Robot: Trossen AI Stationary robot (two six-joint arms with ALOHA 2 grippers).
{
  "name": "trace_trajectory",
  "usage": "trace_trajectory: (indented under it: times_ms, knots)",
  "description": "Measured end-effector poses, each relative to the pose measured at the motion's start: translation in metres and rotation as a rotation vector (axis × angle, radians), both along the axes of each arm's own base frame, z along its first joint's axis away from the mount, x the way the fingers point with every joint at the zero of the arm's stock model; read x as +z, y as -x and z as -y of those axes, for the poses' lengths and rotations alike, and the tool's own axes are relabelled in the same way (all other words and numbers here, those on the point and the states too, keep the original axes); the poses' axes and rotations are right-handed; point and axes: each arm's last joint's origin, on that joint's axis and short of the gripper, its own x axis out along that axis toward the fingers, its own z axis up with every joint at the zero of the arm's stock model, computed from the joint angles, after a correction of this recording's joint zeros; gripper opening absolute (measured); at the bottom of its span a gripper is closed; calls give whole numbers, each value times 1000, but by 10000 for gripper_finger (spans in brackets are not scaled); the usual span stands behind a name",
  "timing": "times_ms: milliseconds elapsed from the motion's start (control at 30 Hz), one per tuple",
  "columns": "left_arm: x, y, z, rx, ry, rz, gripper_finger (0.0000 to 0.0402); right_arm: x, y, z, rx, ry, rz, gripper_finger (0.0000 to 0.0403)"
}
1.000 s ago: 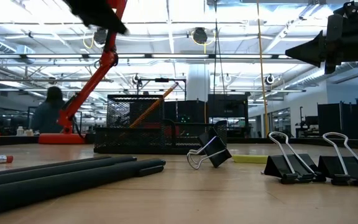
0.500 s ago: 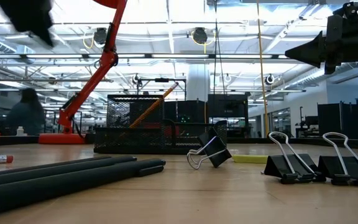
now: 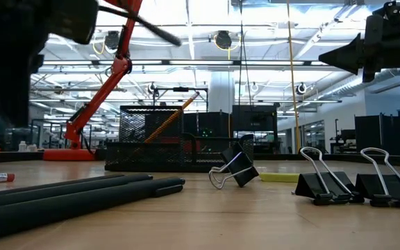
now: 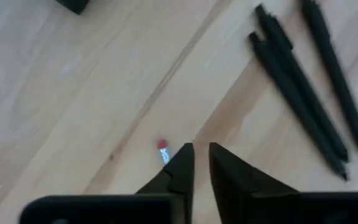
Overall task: Pick and place office supplies into organizer
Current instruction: Put the pencil into the top left section of the desk organizer
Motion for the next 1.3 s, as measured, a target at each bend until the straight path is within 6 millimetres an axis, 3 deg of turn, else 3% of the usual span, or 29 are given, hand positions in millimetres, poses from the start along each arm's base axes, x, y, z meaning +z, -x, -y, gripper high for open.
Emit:
trace_trajectory:
  times_ms: [233,367,767,1300]
  knots:
    - [2,1,2,29,59,-34,136,1,0,0,2,-2,12,4]
    - [1,2,2,15,51,-30,160,1,0,0,3,-1,6,4]
    - [-23,2,9,-55,4,-126,175,0,0,0,4,-1,6,4]
    - [-26,5,7,57,-1,-162,200,0,0,0,10,-29,24,4]
